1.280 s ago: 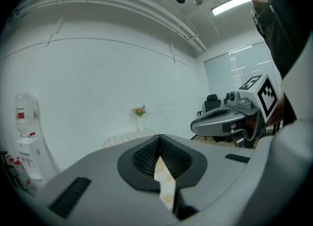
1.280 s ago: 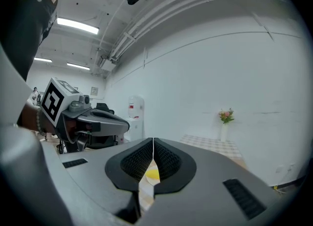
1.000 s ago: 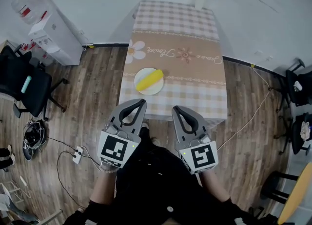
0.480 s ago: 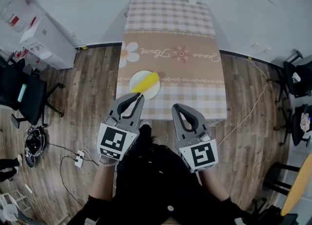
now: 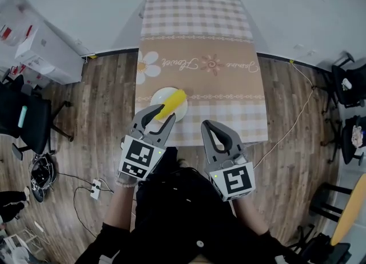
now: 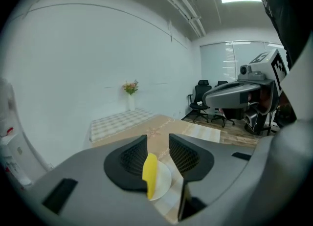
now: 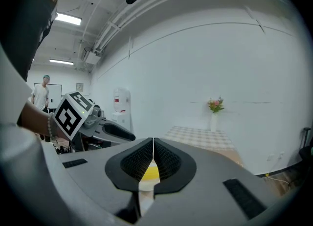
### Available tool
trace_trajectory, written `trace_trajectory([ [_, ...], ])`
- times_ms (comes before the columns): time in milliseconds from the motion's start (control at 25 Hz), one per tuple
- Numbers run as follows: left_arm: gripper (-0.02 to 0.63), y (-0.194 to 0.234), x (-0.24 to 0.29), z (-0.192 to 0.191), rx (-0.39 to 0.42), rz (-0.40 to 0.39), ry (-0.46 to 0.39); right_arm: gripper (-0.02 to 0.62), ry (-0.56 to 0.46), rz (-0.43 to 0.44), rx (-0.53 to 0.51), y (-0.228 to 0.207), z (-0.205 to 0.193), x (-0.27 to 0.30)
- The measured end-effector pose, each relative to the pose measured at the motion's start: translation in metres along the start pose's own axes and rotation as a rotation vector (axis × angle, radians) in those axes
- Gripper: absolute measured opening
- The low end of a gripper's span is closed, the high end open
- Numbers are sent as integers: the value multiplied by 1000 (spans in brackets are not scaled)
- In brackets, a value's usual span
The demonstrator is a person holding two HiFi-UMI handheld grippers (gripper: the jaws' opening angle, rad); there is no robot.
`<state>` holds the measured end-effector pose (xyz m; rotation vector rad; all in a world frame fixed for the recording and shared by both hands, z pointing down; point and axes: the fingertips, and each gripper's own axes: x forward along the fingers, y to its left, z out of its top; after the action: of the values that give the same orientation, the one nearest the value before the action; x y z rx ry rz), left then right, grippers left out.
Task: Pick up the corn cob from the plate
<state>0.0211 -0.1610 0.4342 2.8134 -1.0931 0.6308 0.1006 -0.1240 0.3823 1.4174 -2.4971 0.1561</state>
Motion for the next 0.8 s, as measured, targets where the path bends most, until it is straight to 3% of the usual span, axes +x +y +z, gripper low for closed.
trace_trajectory([
  [400,195,17,47,-65,8,-71,198,43,48,-25,6,-8,-4,30],
  [800,236,20,87,-102,31,-150,301,43,75,-70,9,-20,-5,42],
])
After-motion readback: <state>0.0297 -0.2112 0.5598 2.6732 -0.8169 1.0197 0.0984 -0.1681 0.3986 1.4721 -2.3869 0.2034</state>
